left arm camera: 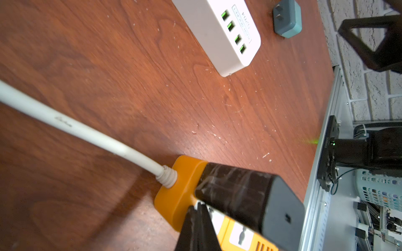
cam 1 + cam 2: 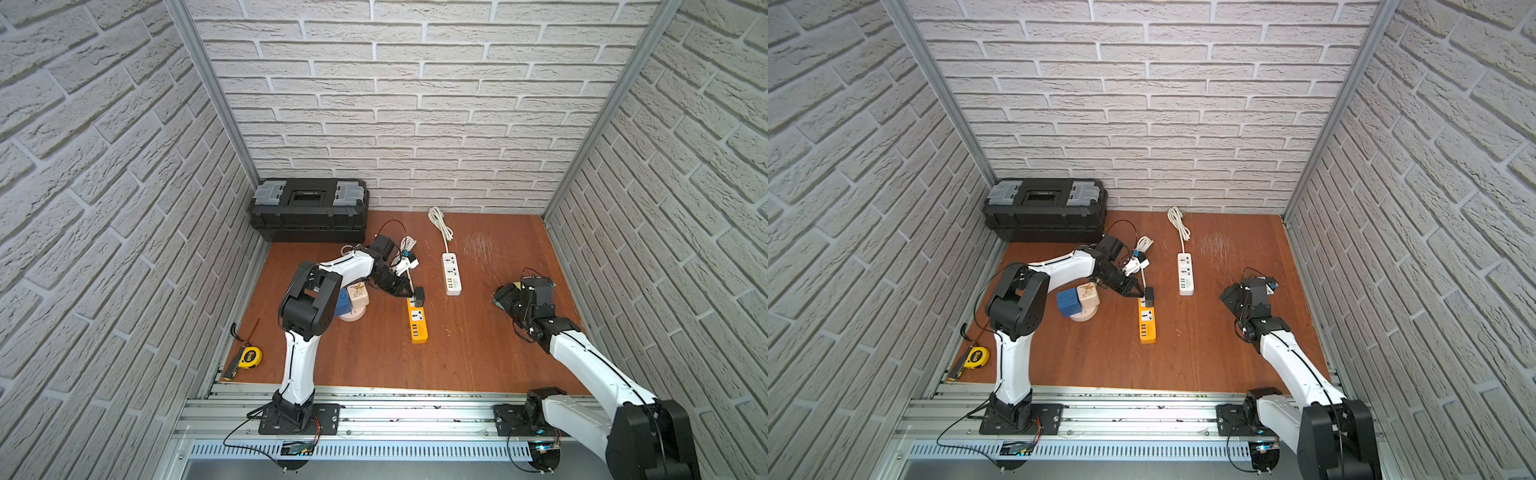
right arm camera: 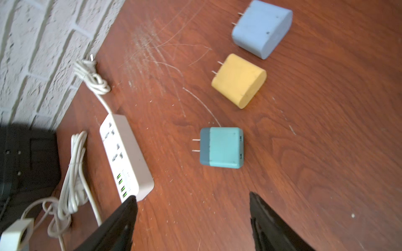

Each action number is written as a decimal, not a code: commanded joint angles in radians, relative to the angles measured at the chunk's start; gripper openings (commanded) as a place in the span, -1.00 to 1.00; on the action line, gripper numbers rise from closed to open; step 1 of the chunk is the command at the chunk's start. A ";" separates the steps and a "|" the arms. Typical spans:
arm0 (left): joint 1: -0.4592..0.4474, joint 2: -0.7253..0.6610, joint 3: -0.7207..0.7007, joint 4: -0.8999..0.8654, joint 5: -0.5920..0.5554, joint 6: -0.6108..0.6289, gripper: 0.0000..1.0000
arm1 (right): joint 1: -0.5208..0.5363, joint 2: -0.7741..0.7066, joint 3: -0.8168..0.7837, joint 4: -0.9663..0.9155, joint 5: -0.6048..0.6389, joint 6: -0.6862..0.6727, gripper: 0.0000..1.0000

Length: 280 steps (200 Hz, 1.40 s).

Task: Pull the plug off the socket
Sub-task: Place the plug at the center of the board, then remove the plug from the socket.

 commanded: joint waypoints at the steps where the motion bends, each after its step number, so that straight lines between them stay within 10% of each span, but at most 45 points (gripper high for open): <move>1: 0.005 0.079 -0.029 -0.049 -0.136 -0.005 -1.00 | 0.053 -0.028 0.070 -0.126 0.001 -0.124 0.57; 139: 0.006 0.079 -0.030 -0.052 -0.142 -0.001 -1.00 | 0.474 0.163 0.341 -0.285 -0.001 -0.350 0.29; 280: 0.007 0.080 -0.031 -0.053 -0.144 0.000 -1.00 | 0.661 0.592 0.624 -0.258 0.066 -0.336 0.11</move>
